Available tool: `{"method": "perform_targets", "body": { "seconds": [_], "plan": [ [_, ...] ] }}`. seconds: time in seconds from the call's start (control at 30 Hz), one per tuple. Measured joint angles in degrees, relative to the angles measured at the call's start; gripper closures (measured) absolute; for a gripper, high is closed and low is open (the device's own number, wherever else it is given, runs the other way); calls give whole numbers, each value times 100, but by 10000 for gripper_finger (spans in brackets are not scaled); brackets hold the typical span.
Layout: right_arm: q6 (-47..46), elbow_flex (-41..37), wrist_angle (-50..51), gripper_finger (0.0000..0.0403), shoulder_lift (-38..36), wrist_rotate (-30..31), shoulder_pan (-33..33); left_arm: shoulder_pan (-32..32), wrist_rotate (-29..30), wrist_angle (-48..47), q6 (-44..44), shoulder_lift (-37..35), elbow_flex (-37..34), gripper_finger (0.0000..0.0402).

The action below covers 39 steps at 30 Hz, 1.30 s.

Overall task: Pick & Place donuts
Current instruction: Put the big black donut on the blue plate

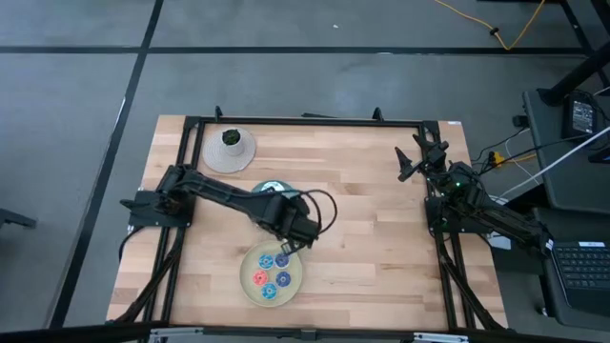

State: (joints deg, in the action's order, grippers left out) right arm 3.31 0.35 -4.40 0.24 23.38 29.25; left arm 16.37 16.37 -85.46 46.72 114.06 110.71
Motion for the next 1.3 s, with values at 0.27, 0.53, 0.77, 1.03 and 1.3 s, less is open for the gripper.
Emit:
{"method": "perform_targets", "body": {
  "seconds": [0.27, 0.53, 0.77, 1.03, 1.3],
  "plan": [
    [0, 0, 1, 38, 1, -1, -1, -376, -645, -319, 1301, 0, 94, 287],
    [0, 0, 1, 38, 1, 0, 1, -575, -902, -220, 2272, 0, 94, 288],
    [0, 0, 0, 38, 1, 0, -1, -604, -1376, 678, 2474, 178, 95, 287],
    [0, 0, 1, 38, 1, 0, -1, -604, -1514, 1194, 2882, 569, 99, 288],
    [-1, 1, 2, 38, 1, 0, -1, -624, -1397, 1287, 2916, 1212, 622, 288]
  ]
}}
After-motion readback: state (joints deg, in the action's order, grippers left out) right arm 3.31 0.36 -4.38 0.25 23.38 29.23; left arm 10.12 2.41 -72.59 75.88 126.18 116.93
